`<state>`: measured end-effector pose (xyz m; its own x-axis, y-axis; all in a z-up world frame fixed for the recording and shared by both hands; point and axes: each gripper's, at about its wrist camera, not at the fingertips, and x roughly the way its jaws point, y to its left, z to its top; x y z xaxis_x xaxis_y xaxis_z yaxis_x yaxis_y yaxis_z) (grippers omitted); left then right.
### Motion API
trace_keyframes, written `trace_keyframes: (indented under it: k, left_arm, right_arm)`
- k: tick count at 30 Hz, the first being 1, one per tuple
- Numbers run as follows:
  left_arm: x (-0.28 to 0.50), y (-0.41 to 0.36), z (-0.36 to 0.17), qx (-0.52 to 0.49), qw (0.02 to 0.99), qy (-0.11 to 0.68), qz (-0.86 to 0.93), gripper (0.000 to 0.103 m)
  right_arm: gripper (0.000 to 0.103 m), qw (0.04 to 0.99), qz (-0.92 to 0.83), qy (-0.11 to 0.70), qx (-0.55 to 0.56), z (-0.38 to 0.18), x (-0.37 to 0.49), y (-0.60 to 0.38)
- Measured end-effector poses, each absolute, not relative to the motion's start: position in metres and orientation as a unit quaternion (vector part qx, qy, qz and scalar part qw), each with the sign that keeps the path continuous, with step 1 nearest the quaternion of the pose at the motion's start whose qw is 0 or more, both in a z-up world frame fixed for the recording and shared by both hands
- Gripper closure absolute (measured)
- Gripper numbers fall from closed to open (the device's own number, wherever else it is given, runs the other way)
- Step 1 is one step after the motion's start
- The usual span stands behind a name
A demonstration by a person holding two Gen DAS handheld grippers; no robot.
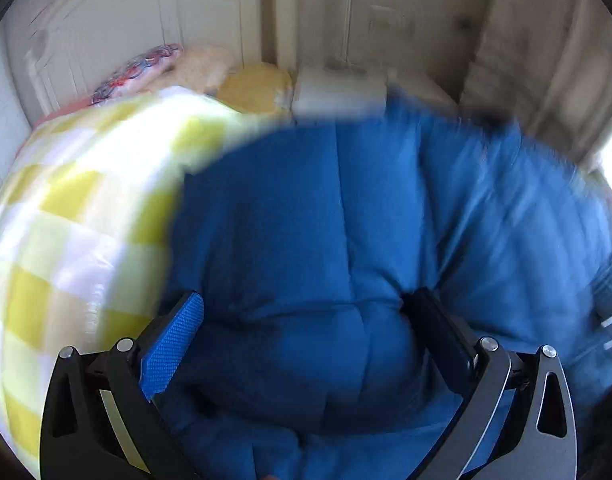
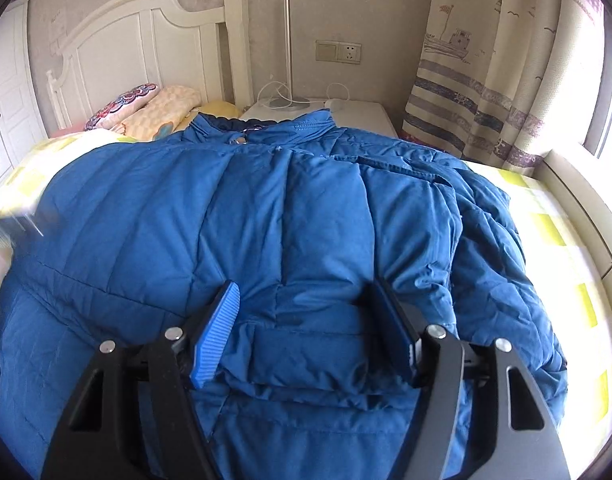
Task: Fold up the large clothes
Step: 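Release the folded side with the left tool and lift both tools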
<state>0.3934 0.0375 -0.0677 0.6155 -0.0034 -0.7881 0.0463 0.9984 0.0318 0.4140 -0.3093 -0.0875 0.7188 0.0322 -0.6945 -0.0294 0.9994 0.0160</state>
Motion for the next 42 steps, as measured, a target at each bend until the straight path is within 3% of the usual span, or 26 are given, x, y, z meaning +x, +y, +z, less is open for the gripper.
trace_keyframes:
  k: [5, 10, 12, 15, 17, 19, 23, 26, 30, 32, 42]
  left_arm:
    - [0.395, 0.05, -0.041, -0.033, 0.889, 0.456, -0.023, 0.004]
    - [0.403, 0.042, 0.015, -0.084, 0.918, 0.38, -0.069, 0.004]
    - [0.426, 0.032, 0.007, -0.086, 0.905, 0.409, -0.082, 0.004]
    - [0.458, 0.022, -0.046, -0.078, 0.869, 0.484, -0.061, 0.004]
    - [0.448, 0.01, -0.059, -0.019, 0.895, 0.441, -0.063, 0.004]
    - [0.445, 0.004, -0.058, -0.002, 0.892, 0.449, -0.052, 0.004]
    - [0.439, -0.001, -0.022, -0.065, 0.895, 0.436, -0.071, 0.004]
    - [0.442, -0.03, -0.005, -0.046, 0.901, 0.422, -0.089, 0.004]
    - [0.468, -0.073, -0.052, 0.013, 0.87, 0.488, -0.071, 0.004]
    - [0.463, -0.079, -0.063, 0.033, 0.888, 0.453, -0.07, 0.004]
    - [0.393, -0.01, -0.03, 0.002, 0.917, 0.398, -0.041, 0.004]
  right_arm:
    - [0.032, 0.927, 0.019, 0.376, 0.002, -0.088, 0.414, -0.308]
    - [0.031, 0.926, 0.019, 0.376, 0.001, -0.088, 0.414, -0.308]
    - [0.031, 0.927, 0.019, 0.375, 0.002, -0.088, 0.414, -0.308]
    - [0.031, 0.927, 0.019, 0.376, 0.003, -0.088, 0.414, -0.308]
    - [0.031, 0.927, 0.022, 0.374, 0.003, -0.088, 0.414, -0.308]
    - [0.03, 0.927, 0.023, 0.374, 0.005, -0.088, 0.414, -0.308]
    - [0.029, 0.926, 0.023, 0.376, 0.004, -0.088, 0.415, -0.307]
    - [0.029, 0.926, 0.023, 0.376, 0.004, -0.088, 0.415, -0.307]
    - [0.029, 0.926, 0.024, 0.376, 0.006, -0.088, 0.415, -0.308]
    - [0.029, 0.927, 0.027, 0.374, 0.008, -0.087, 0.415, -0.308]
    - [0.026, 0.927, 0.036, 0.372, 0.02, -0.087, 0.415, -0.31]
